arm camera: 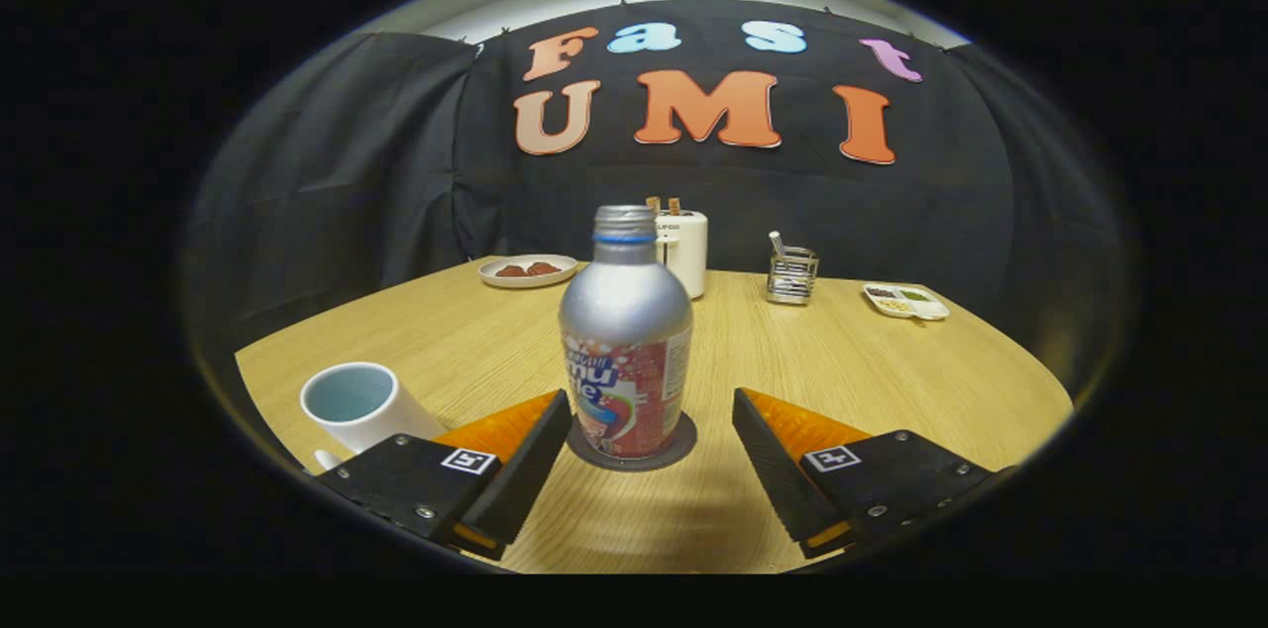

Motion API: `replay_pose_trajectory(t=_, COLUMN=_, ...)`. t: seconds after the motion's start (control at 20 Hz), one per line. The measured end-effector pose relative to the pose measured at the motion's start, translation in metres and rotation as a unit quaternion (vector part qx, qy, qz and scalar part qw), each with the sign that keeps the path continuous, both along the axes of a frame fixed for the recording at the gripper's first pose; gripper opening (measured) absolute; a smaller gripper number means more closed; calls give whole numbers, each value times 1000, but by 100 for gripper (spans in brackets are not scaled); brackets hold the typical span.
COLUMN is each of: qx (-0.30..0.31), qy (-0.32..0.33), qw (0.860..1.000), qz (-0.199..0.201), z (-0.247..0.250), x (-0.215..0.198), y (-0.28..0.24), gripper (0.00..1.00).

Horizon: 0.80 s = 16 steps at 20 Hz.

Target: Take the bottle from table, then pour the juice into the cup, finally place the bottle on the coaster

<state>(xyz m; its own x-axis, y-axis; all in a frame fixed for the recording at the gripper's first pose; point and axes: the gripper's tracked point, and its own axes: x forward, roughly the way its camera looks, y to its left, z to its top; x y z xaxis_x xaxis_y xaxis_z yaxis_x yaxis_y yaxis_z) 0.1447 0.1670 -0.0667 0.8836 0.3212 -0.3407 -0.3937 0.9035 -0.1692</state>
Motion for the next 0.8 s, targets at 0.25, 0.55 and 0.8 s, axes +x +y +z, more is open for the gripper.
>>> replay_pose_trajectory(t=0.25, qx=4, qy=-42, qw=999, qz=-10, z=49, x=-18, y=-28, gripper=97)
replay_pose_trajectory(t=0.55, qx=15, qy=-74, qw=997, qz=-28, z=84, x=-47, y=-66, gripper=97)
replay_pose_trajectory(t=0.8, qx=1, qy=-108, qw=992, qz=-66, z=102, x=-59, y=-107, gripper=97)
